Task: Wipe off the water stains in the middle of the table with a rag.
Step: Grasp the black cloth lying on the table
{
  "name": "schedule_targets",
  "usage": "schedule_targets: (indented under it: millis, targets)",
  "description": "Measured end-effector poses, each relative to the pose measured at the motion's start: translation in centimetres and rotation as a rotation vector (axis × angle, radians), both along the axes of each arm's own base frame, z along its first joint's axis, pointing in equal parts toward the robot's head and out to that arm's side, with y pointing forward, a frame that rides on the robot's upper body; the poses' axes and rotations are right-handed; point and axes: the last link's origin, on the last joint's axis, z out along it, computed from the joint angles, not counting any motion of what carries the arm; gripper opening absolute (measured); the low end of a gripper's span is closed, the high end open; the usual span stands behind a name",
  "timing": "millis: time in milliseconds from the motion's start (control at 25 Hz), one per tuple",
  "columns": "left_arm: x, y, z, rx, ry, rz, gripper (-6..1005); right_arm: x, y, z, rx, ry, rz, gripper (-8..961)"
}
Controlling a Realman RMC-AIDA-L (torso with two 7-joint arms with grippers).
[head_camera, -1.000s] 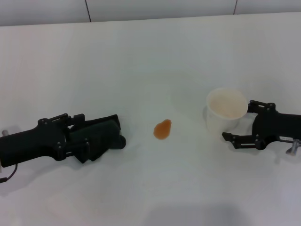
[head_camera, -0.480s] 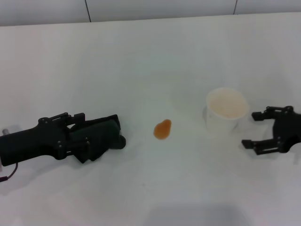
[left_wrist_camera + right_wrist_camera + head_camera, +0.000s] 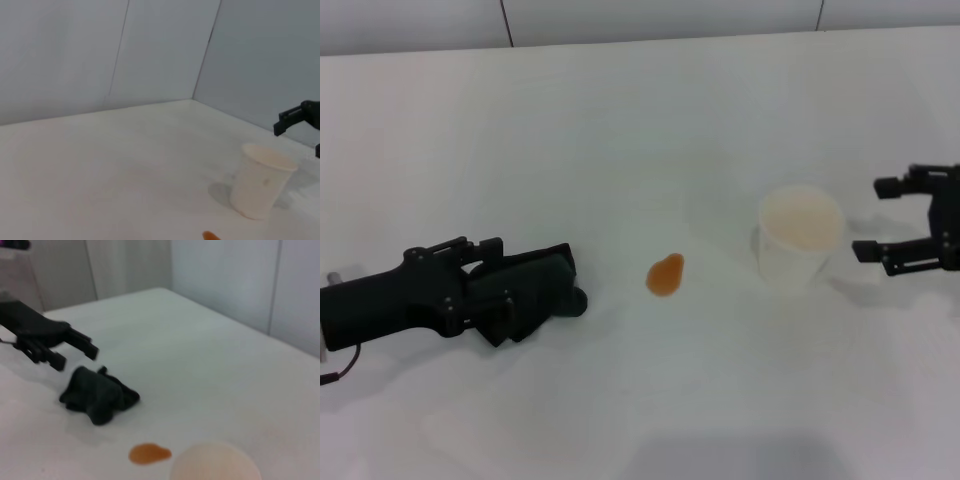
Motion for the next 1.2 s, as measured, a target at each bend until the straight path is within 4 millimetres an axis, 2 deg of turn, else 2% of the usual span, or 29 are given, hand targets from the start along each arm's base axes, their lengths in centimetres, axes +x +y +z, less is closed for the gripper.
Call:
schedule_targets:
  millis: [240, 440, 680, 800, 1000, 1200]
  targets:
    - [0.4, 0.4, -0.1, 0.000, -0.001, -0.015, 739, -3.4, 0.4, -0.3, -0.030, 0.012, 0.103, 872]
    - [1.5, 1.0, -0.1, -0.022, -0.028, -0.028, 738, -4.6, 0.7, -1.2, -0.050, 0.025, 0.143, 872]
    - [4.2, 3.2, 2.6, -0.109, -0.046, 0.068, 736, -5.4, 1.2, -2.6, -0.057, 0.009, 0.166, 872]
    - [6.1, 4.7, 3.5, -0.207, 0.048, 0.120, 736, -5.7, 1.6, -3.2, -0.048, -0.006, 0.174, 872]
    - [10.3, 7.3, 4.9, -0.307, 0.201, 0.095, 734, -5.6, 1.6, -3.2, -0.047, -0.007, 0.172, 872]
    - [12.5, 8.9, 5.7, -0.365, 0.343, 0.082, 733, -5.9, 1.5, -3.5, -0.057, -0.002, 0.180, 872]
